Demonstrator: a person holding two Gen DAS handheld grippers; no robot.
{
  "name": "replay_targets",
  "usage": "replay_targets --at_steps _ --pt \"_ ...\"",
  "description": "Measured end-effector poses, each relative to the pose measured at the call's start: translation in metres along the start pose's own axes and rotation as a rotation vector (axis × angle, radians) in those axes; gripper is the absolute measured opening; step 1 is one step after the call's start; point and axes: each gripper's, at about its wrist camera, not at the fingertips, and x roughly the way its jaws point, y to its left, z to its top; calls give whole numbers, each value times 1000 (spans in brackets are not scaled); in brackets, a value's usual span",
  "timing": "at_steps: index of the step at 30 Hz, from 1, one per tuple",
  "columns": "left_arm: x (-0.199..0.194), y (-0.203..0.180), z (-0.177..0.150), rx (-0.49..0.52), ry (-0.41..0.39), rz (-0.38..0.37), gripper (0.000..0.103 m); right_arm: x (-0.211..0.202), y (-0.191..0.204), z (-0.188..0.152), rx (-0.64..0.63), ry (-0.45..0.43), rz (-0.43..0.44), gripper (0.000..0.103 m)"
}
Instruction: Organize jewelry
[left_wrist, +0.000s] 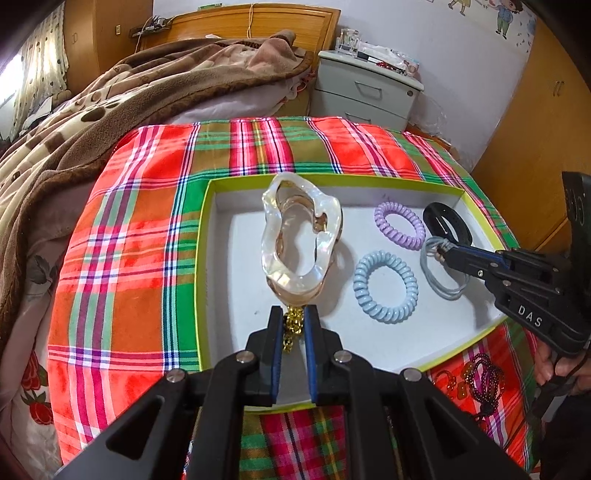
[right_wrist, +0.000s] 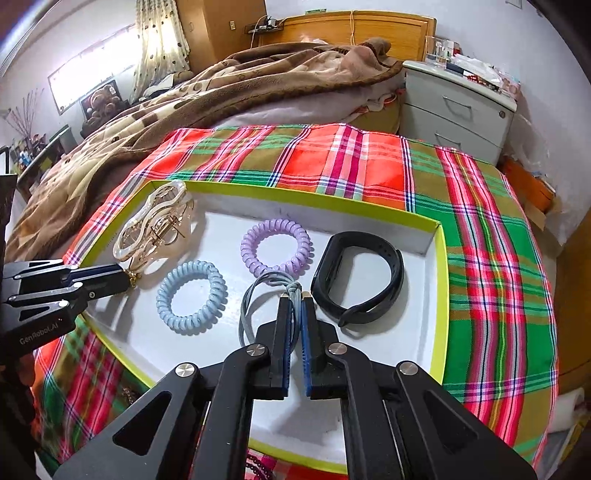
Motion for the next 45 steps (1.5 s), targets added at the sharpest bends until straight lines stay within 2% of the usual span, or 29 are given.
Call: replay_targets --at_steps 3,7,15,19,29,33,45 --pt "-1 0 0 0 -1 2 25 -1 0 0 3 -4 -12 8" --pt "-3 0 0 -5 -5 6 26 -5 1 0 2 -12 -12 13" --pt "-11 -2 -3 -4 -17 -9 33 -13 3 -1 3 -30 -14 15" --pt "-19 -4 -4 -3 -31 -23 36 -21 2 -3 8 -46 -8 30" --pt "-40 -13 -15 16 -61 -53 37 -41 0 -15 32 -75 -1 30" --pt "-48 -19 -22 41 -77 -24 38 -51 -2 -22 48 -86 1 30" --pt "-63 -35 -44 87 -103 -23 38 -81 -2 -64 75 -84 -7 30"
